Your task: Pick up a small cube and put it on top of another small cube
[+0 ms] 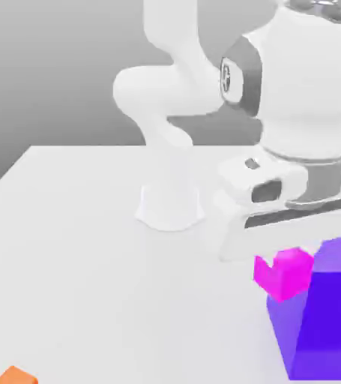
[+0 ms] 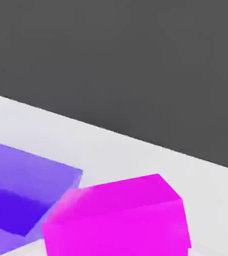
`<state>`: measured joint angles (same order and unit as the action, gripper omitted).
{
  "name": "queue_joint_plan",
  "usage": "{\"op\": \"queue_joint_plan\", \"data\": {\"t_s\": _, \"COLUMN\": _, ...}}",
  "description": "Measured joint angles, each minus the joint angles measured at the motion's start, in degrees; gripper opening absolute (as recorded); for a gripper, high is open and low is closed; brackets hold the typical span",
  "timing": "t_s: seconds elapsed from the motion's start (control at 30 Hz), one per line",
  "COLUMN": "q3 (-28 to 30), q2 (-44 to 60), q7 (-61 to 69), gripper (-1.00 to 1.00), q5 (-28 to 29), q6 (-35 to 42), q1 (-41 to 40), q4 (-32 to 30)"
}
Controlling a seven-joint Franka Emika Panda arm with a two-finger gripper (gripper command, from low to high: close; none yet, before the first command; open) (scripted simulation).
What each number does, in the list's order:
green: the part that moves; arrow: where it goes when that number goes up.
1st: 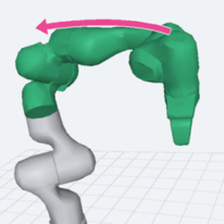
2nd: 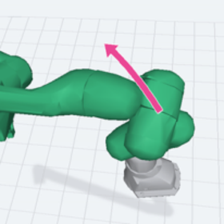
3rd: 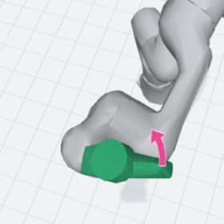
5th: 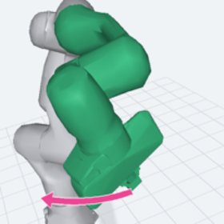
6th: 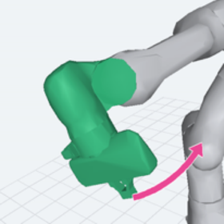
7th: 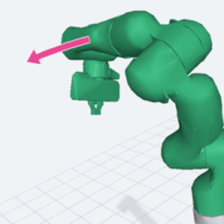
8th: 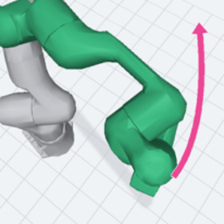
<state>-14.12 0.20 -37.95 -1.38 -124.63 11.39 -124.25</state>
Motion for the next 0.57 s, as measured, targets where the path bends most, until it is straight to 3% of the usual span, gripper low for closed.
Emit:
{"op": "queue_joint_plan", "data": {"t_s": 0.1, "q3": -2.9, "q2": -2.7, "q7": 3.8, "gripper": -1.0, "q5": -0.2, "q6": 7.5, "q1": 6.6, "q4": 4.7}}
{"op": "queue_joint_plan", "data": {"t_s": 0.2, "q3": -3.0, "q2": -1.5, "q7": 4.3, "gripper": -1.0, "q5": 0.5, "q6": 4.4, "q1": 7.8, "q4": 2.8}}
{"op": "queue_joint_plan", "data": {"t_s": 0.23, "q3": -2.9, "q2": -0.6, "q7": 4.2, "gripper": 1.0, "q5": 0.8, "q6": 2.2, "q1": 7.6, "q4": 1.4}}
{"op": "queue_joint_plan", "data": {"t_s": 0.43, "q3": -3.4, "q2": -0.2, "q7": 4.0, "gripper": 1.0, "q5": 1.2, "q6": 1.1, "q1": 5.0, "q4": 0.7}}
{"op": "queue_joint_plan", "data": {"t_s": 0.57, "q3": -5.8, "q2": -2.8, "q7": 4.7, "gripper": 1.0, "q5": 0.4, "q6": 7.7, "q1": 4.2, "q4": 4.8}}
